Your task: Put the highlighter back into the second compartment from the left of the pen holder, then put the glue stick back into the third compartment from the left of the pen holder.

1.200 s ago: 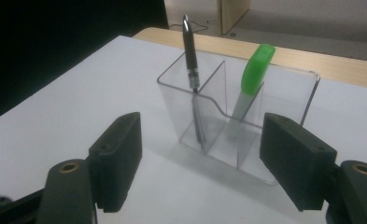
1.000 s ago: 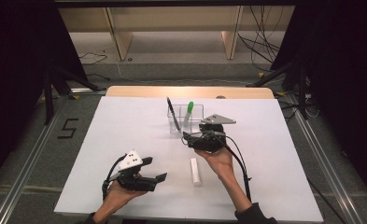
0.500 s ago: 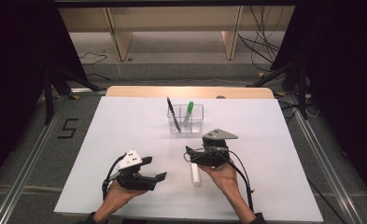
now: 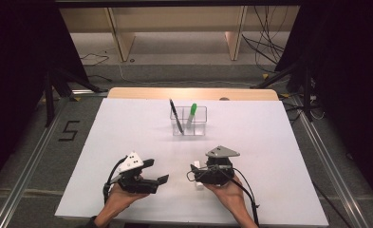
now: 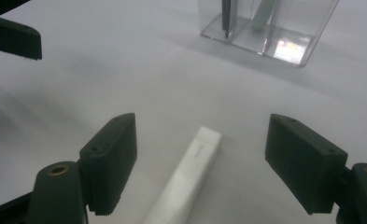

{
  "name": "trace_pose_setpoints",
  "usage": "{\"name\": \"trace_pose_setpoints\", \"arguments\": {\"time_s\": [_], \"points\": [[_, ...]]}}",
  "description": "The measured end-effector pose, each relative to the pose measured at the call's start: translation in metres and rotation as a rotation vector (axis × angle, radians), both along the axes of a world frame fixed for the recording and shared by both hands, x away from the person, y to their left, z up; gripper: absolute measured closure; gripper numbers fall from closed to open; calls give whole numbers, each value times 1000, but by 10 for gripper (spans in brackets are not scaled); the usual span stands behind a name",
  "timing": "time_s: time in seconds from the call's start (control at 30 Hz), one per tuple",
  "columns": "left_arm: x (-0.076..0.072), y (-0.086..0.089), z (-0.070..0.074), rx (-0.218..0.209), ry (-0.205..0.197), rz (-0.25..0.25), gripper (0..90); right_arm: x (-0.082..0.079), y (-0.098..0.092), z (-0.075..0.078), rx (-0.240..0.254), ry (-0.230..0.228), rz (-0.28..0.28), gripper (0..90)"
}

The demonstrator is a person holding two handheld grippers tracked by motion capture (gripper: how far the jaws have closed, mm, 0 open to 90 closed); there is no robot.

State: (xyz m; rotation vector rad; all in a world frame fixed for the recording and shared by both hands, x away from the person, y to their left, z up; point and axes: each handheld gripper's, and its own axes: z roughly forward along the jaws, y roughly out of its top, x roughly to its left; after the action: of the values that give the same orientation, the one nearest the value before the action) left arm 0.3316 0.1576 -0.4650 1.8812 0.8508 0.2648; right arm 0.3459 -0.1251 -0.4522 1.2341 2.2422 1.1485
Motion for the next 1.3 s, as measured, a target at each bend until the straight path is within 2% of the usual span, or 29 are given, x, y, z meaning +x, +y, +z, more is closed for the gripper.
{"name": "trace_pose_setpoints", "arguments": {"time_s": [0.23, 0.5, 0.77, 1.03, 1.3], "points": [[-1, 1, 0, 2, -2, -2, 162, -12, -1, -6, -33, 4, 10, 255], [-2, 1, 0, 4, -2, 4, 162, -23, -3, -10, -40, 14, 22, 250], [-2, 2, 0, 2, -4, 9, 162, -31, 0, -19, -61, 28, 33, 250], [-3, 1, 0, 9, -9, 2, 162, -36, -3, -27, -65, 44, 6, 253], [-4, -1, 0, 15, -13, -5, 162, -41, 2, -34, -84, 56, 18, 257]]}}
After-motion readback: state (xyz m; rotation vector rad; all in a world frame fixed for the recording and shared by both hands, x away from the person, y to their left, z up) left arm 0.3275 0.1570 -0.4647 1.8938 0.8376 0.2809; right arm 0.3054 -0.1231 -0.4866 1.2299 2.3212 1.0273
